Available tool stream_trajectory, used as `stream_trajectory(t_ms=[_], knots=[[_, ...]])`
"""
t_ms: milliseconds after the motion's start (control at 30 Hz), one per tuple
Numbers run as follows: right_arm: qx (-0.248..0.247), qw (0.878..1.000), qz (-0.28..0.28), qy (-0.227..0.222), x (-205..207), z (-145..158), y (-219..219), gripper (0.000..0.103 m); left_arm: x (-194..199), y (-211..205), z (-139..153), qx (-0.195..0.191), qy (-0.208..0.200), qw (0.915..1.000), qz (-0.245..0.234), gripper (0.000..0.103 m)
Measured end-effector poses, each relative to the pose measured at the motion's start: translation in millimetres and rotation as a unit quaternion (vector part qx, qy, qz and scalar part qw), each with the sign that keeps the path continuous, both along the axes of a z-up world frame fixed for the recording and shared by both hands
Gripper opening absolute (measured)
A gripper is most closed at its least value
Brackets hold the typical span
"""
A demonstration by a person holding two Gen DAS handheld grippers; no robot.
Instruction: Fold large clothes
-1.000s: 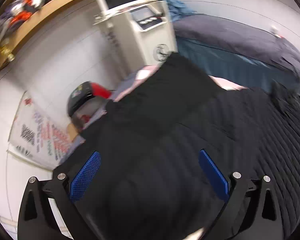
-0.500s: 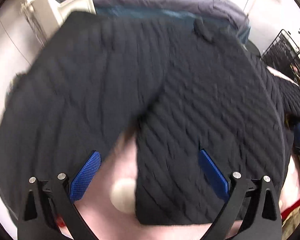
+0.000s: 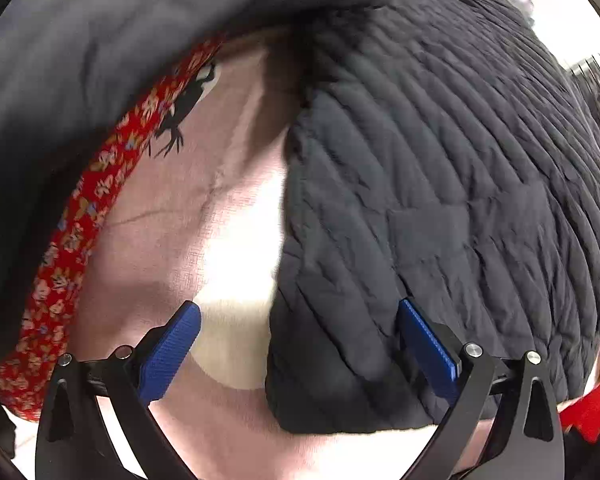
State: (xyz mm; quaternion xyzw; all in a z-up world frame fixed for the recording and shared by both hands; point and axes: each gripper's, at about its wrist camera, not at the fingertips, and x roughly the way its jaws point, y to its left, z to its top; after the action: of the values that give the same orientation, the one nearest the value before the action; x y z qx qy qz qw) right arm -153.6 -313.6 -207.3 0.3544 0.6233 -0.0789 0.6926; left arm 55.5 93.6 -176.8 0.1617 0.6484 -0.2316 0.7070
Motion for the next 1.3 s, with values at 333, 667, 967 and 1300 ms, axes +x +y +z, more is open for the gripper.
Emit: stream_trajectory(t_ms=[333,667,967,1300], knots=[[0.024,1.000,-0.008,-0.014,-12.4,10.5,-5.7,0.041,26.5,2.7,-12.9,-0.032,0.018,0.9993,0.011,0.097],[0.048,0.996,-0.050,-0.050,-34.8,62.6,-10.0,0.015,26.0,-31.3,5.2,-0.058,0.037,0.9962,-0.053,0.017],[0.039,0.995,-0.083,-0.040,-106.5,189.3,-27.7,0.009,42.2,-3.9,85.9,-0.156,0.040,0.9865,-0.028,0.010],[-0.042,0.997,-0.030,0.058,-104.0,123.1,-3.8,0.087,70.6,19.3,18.5,-0.049,0.075,0.9940,0.063,0.016]])
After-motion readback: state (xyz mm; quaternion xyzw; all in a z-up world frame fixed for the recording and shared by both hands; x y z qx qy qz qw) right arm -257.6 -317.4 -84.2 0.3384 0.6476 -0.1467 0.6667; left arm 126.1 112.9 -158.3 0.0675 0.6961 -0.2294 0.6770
